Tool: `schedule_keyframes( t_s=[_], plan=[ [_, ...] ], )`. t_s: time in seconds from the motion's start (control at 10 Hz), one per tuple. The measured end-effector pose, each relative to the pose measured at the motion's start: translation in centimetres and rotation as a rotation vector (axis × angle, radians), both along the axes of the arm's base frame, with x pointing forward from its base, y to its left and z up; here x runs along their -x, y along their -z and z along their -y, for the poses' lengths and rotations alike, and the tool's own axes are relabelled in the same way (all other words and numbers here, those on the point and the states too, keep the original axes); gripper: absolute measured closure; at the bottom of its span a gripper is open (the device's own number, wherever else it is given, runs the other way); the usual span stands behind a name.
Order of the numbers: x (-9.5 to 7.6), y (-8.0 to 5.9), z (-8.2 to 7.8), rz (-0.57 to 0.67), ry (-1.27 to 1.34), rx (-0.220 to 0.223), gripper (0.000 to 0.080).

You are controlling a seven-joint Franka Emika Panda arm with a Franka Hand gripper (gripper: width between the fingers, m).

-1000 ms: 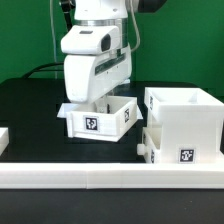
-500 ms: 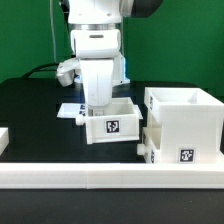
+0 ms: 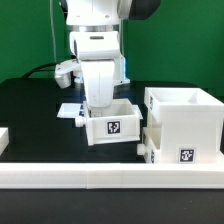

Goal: Assemble drawer

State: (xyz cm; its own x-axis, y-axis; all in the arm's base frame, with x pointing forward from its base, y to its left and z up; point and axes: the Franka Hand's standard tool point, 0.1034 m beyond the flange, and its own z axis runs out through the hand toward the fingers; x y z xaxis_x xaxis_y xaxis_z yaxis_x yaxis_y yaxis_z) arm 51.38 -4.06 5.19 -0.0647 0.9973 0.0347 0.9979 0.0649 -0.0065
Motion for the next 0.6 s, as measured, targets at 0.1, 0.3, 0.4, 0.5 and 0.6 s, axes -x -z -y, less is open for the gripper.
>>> schedule_keyframes(
  t_s=[0.1,0.3,0.4,0.5,0.6],
  plan=[
    [-0.12,-0.01,0.01,0.007,0.0,0.0,0.0755],
    [-0.28,0.03,0.06,0.034,0.003,-0.001,0.0755],
    [-0.09,0.14,0.06,0.027,0.004,-0.001,0.0755],
    [-0.33,0.11,0.03,0.045,0.007,-0.001,0.0755],
    [-0.82,-0.06,-0.36,0.045,0.03,-0.001,0.0755]
  ],
)
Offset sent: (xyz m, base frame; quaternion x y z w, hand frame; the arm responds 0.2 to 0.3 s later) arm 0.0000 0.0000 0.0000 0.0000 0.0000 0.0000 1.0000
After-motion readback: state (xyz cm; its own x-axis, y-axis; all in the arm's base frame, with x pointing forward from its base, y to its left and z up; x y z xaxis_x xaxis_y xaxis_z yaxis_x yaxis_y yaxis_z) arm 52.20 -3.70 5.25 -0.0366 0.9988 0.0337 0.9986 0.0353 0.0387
